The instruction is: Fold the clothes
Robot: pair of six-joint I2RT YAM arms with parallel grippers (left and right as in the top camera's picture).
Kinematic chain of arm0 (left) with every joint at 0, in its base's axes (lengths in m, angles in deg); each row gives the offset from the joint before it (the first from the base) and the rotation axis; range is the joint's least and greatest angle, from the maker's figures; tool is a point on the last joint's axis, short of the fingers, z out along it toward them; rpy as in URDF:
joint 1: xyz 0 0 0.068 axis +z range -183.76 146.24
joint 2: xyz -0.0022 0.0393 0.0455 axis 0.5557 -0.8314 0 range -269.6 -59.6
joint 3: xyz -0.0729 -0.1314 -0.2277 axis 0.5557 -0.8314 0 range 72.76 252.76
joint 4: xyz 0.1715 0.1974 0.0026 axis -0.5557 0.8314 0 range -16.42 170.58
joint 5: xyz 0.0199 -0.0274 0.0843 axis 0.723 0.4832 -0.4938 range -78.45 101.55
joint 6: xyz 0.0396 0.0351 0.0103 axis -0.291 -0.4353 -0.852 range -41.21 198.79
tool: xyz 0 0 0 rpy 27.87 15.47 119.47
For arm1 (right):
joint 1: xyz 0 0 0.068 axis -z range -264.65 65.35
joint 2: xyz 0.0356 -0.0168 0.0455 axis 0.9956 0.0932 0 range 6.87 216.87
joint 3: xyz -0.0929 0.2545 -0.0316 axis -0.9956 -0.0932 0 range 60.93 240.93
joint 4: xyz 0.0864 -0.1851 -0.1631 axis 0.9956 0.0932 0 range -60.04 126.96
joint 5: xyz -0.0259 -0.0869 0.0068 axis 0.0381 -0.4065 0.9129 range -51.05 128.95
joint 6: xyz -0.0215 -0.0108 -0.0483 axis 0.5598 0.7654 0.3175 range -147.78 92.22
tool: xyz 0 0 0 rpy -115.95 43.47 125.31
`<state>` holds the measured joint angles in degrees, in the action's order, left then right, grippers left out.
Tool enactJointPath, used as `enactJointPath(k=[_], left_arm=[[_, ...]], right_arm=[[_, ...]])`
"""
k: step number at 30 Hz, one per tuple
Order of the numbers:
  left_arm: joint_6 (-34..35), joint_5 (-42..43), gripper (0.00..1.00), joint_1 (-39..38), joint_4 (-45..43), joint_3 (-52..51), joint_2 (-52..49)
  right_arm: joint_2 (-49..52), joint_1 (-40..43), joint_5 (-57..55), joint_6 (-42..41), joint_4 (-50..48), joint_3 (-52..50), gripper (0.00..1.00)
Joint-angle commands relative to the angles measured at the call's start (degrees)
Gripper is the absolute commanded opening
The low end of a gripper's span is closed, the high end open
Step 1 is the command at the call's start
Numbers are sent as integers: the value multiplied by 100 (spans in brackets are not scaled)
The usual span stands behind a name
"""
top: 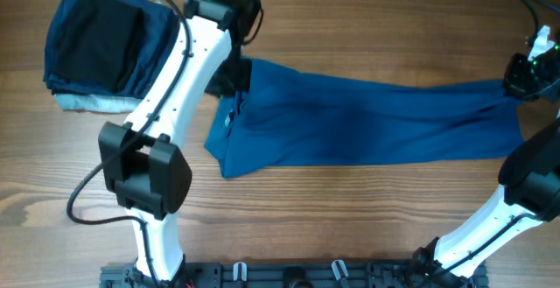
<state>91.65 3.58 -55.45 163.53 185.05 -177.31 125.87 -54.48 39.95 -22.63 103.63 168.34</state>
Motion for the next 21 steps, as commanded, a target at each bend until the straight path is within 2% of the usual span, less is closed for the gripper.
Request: enactJointPath(k=[1,4,6,7,9,12,20,21], left_arm=[[127,476,7,-20,-306,-750,48],[107,625,5,-20,-844,-1196,48],[103,623,5,-20,-966,-1196,48],[87,623,6,-20,-984,-1196,48],[87,623,6,-20,-988,-1196,48],[87,623,6,-20,-1008,-1196,48],[85,621,6,-20,-1008,-1196,48],[81,621,6,-20,-1008,-1196,48]], right_arm=[[-114,-9,-120,-234,138,-105,4],[-114,-9,-127,-302,87,-669,4],[-114,-9,-535,-540,-7,-962,4],[-111,-9,-1038,-778,-127,-1110,4],[-109,-9,-1287,-874,-361,-1182,4],[-109,-9,-1467,-813,-885,-1187,4],[-103,-7,-1528,-815,-1239,-1624,6],[-105,-9,-1646,-820,-1261,-1624,41]])
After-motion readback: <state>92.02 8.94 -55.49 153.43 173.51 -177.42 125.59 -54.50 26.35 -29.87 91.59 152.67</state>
